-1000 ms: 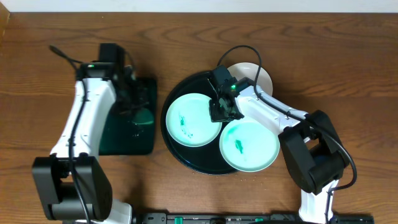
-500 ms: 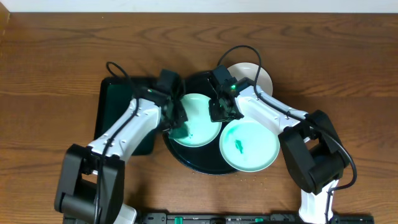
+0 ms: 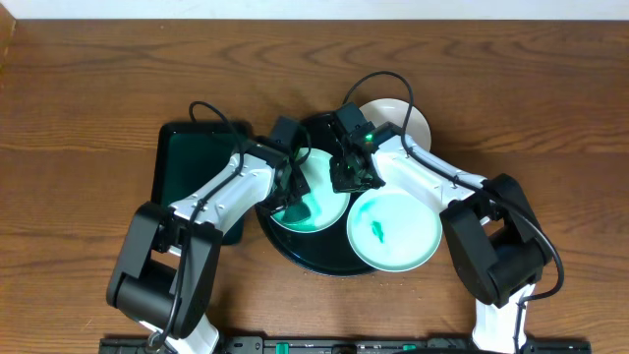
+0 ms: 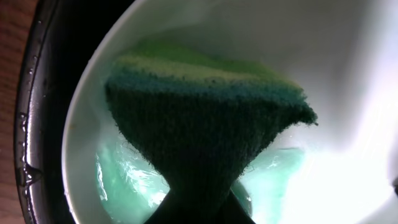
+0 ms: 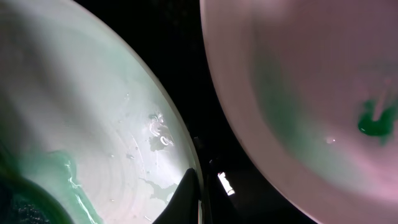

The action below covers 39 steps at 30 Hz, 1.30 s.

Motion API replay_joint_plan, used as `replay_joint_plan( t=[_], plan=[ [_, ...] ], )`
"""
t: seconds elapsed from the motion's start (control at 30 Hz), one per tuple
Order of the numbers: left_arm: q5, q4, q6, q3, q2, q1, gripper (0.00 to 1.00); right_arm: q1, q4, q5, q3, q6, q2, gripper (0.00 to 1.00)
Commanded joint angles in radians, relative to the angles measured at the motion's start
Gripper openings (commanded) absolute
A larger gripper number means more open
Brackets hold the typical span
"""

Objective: Clean dirty plates on tray and stack at the side
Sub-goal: 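Scrub the left plate with the sponge while right gripper holds plate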

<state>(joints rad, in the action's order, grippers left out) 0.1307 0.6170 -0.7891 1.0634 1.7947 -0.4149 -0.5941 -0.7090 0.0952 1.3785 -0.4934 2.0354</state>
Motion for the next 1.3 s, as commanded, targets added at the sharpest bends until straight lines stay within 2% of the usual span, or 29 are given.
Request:
replay_joint_plan(
  t=[0.0, 0.17, 0.27, 0.33, 0.37, 0.47, 0.53, 0.6, 0.73, 0.93, 1.07, 1.17, 1.27],
  plan=[
    [0.027, 0.017, 0.011, -0.012, 0.063, -0.001, 0.07, 0.002, -0.009, 0.065, -0.014, 0.016, 0.013, 0.01],
    [0.291, -0.087, 0.31, -0.012, 0.063, -0.001, 0.07, 0.006, 0.011, 0.079, -0.031, 0.019, 0.013, 0.01],
    [0.27, -0.109, 0.363, -0.012, 0.063, 0.0, 0.07, 0.007, 0.012, 0.079, -0.032, 0.019, 0.013, 0.01],
    [0.129, -0.122, 0.335, -0.011, 0.063, 0.004, 0.07, 0.007, 0.013, 0.079, -0.032, 0.019, 0.013, 0.01],
    [0.035, -0.113, 0.27, -0.01, 0.062, 0.008, 0.07, 0.007, 0.013, 0.079, -0.032, 0.019, 0.013, 0.01],
    [-0.106, -0.046, 0.127, 0.008, 0.061, 0.018, 0.07, 0.007, 0.013, 0.079, -0.032, 0.019, 0.013, 0.01],
    [-0.114, 0.009, 0.099, 0.022, 0.061, 0.02, 0.07, 0.007, 0.014, 0.078, -0.032, 0.019, 0.013, 0.01],
    [-0.06, 0.042, 0.103, 0.022, 0.061, 0.016, 0.07, 0.007, 0.014, 0.078, -0.032, 0.019, 0.013, 0.01],
    [0.122, 0.048, 0.23, 0.021, 0.061, 0.007, 0.07, 0.007, 0.015, 0.079, -0.032, 0.019, 0.013, 0.01],
    [0.123, -0.027, 0.319, 0.021, 0.062, 0.002, 0.07, 0.007, 0.014, 0.079, -0.032, 0.019, 0.013, 0.01],
    [-0.017, -0.101, 0.301, 0.021, 0.062, 0.004, 0.07, 0.007, 0.014, 0.078, -0.032, 0.019, 0.013, 0.01],
    [-0.196, -0.097, 0.214, 0.021, 0.062, 0.004, 0.07, 0.007, 0.014, 0.078, -0.032, 0.019, 0.013, 0.01],
    [-0.249, -0.063, 0.157, 0.021, 0.062, 0.004, 0.07, 0.007, 0.014, 0.078, -0.032, 0.019, 0.013, 0.01]
  ],
)
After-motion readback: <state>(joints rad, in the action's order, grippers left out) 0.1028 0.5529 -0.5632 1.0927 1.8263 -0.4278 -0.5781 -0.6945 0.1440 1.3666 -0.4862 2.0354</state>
